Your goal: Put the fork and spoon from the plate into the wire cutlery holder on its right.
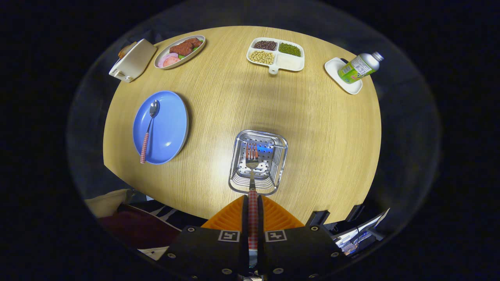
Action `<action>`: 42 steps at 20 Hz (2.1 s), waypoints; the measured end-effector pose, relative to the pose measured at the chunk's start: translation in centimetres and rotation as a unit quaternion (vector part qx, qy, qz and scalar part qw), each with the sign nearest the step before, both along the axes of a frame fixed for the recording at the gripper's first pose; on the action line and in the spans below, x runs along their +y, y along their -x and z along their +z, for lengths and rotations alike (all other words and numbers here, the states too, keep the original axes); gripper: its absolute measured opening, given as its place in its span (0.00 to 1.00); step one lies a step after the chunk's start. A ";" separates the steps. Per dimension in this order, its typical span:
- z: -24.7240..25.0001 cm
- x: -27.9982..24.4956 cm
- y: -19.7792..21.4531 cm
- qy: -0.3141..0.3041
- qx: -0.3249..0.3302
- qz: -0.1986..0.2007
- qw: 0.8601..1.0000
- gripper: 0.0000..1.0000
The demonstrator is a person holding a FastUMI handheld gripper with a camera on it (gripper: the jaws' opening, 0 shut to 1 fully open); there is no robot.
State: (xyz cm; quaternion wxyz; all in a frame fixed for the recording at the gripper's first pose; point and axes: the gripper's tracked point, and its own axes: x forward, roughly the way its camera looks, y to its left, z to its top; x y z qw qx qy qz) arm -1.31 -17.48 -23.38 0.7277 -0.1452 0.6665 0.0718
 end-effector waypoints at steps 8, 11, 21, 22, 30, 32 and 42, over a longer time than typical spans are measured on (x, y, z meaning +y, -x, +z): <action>-1.0 -0.2 -1.5 -0.002 0.006 -0.013 1.000 0.12; -0.3 0.2 -1.9 -0.019 -0.014 -0.025 0.999 0.20; 3.0 4.7 -1.9 -0.048 -0.144 -0.014 0.988 0.99; 3.2 5.5 -1.9 -0.052 -0.156 -0.012 0.986 0.99; 4.0 12.6 -3.3 -0.076 -0.252 0.016 0.965 0.99; 3.6 15.0 -3.2 -0.084 -0.271 0.027 0.958 0.99; -3.1 24.9 -2.1 -0.120 -0.324 0.042 0.938 0.99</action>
